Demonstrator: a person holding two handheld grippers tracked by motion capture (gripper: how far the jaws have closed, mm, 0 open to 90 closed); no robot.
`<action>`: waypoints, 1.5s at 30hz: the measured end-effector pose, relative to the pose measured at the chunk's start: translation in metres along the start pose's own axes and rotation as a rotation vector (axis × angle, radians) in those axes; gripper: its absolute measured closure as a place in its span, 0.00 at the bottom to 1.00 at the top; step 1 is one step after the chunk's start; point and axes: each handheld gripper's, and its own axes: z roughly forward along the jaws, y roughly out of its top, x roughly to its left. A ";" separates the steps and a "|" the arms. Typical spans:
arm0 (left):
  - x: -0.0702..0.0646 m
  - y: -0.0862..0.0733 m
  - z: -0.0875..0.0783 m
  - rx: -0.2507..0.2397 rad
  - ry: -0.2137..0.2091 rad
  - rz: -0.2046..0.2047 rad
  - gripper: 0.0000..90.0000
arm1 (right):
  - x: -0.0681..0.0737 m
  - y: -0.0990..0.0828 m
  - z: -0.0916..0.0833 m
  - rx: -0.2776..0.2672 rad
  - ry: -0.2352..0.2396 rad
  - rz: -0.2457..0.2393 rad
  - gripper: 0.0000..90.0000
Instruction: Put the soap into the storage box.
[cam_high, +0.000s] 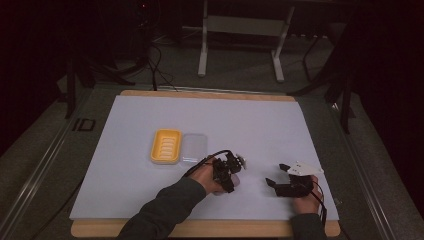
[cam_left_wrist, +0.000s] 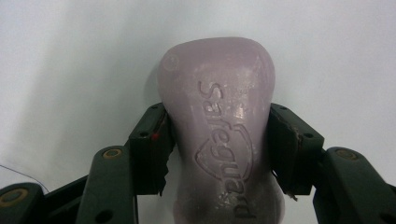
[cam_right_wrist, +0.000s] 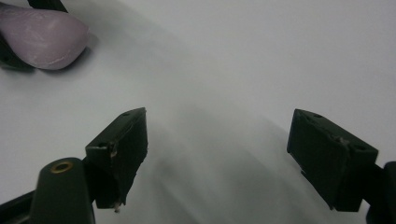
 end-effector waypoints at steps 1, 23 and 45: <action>-0.001 0.001 0.000 0.006 0.005 0.006 0.50 | 0.000 0.000 0.000 0.000 0.000 -0.001 0.22; -0.001 0.004 -0.001 0.046 0.011 0.073 0.55 | 0.000 0.000 0.000 0.000 -0.001 -0.001 0.22; 0.002 0.003 -0.011 0.032 0.021 0.071 0.55 | 0.000 0.000 0.000 0.002 -0.001 -0.001 0.22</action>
